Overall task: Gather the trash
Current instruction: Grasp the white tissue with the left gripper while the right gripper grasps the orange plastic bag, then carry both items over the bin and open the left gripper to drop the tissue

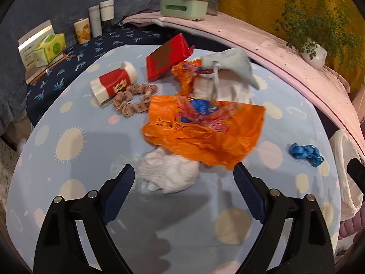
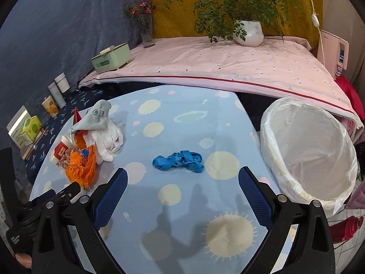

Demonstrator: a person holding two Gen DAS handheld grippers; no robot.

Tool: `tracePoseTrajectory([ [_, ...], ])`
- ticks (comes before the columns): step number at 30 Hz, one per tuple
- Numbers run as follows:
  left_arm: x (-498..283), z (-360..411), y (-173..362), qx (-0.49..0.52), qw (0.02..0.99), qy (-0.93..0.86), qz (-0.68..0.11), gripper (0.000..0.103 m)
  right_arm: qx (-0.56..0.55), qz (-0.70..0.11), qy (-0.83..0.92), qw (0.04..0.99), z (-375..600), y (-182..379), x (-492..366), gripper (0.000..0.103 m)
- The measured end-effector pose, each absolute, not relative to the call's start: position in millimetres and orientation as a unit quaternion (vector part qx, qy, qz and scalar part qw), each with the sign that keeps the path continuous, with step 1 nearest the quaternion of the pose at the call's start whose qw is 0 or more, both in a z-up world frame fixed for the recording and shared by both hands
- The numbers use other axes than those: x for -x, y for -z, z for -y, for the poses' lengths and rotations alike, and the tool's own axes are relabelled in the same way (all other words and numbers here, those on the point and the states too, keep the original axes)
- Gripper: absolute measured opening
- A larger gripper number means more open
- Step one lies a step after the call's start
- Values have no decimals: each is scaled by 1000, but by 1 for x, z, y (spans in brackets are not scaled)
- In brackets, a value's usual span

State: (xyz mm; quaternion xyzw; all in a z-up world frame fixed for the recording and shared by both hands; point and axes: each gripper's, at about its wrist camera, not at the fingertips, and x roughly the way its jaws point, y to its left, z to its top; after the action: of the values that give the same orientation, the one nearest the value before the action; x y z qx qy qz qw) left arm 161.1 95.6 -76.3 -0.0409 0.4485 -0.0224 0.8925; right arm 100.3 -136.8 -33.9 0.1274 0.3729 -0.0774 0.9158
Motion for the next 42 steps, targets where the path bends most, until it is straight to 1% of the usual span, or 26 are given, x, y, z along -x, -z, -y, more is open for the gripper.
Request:
tracePoseTrajectory([
  [2, -164, -102, 81, 46, 890, 25, -454, 83, -125, -377, 71, 915, 127, 36, -107, 94],
  [5, -167, -109, 87, 52, 886, 37, -460, 76, -123, -384, 59, 913, 113, 40, -117, 93],
  [6, -169, -110, 89, 54, 884, 43, -462, 71, -124, -388, 54, 912, 109, 42, -121, 93],
  [7, -170, -112, 90, 57, 883, 47, -464, 64, -126, -391, 49, 911, 104, 44, -124, 93],
  [8, -171, -113, 92, 59, 881, 51, -467, 61, -128, -393, 44, 909, 99, 46, -129, 93],
  [10, -174, -116, 95, 65, 877, 59, -473, 51, -129, -398, 37, 908, 88, 49, -138, 93],
  [12, -176, -119, 97, 76, 873, 74, -476, 43, -128, -401, 29, 906, 78, 52, -146, 90],
  [13, -176, -119, 96, 80, 872, 79, -477, 39, -128, -403, 25, 906, 73, 53, -149, 88],
  [16, -176, -119, 95, 75, 874, 86, -473, 32, -129, -410, 11, 903, 57, 58, -162, 84],
  [18, -176, -119, 95, 78, 873, 92, -472, 30, -127, -416, 4, 900, 48, 62, -168, 81],
  [20, -176, -122, 94, 82, 872, 96, -472, 28, -127, -422, -5, 897, 39, 67, -175, 74],
  [21, -176, -123, 94, 84, 872, 98, -473, 28, -128, -426, -9, 896, 36, 70, -178, 72],
  [24, -178, -127, 94, 92, 869, 103, -475, 27, -132, -437, -20, 889, 27, 77, -185, 61],
  [25, -178, -128, 95, 94, 868, 104, -476, 27, -135, -442, -25, 886, 25, 80, -188, 53],
  [26, -178, -128, 94, 95, 868, 105, -476, 27, -138, -447, -31, 883, 23, 83, -189, 41],
  [27, -178, -129, 94, 95, 868, 105, -476, 27, -140, -451, -36, 881, 21, 85, -190, 35],
  [28, -178, -129, 94, 95, 868, 105, -476, 27, -142, -454, -40, 879, 19, 86, -191, 24],
  [29, -177, -129, 94, 95, 868, 105, -477, 27, -142, -457, -44, 877, 17, 87, -190, 15],
  [33, -173, -128, 92, 88, 869, 102, -476, 26, -149, -455, -50, 876, 21, 84, -181, 8],
  [42, -154, -104, 72, 77, 874, 125, -463, 25, -147, -418, -20, 896, 52, 53, -146, 5],
])
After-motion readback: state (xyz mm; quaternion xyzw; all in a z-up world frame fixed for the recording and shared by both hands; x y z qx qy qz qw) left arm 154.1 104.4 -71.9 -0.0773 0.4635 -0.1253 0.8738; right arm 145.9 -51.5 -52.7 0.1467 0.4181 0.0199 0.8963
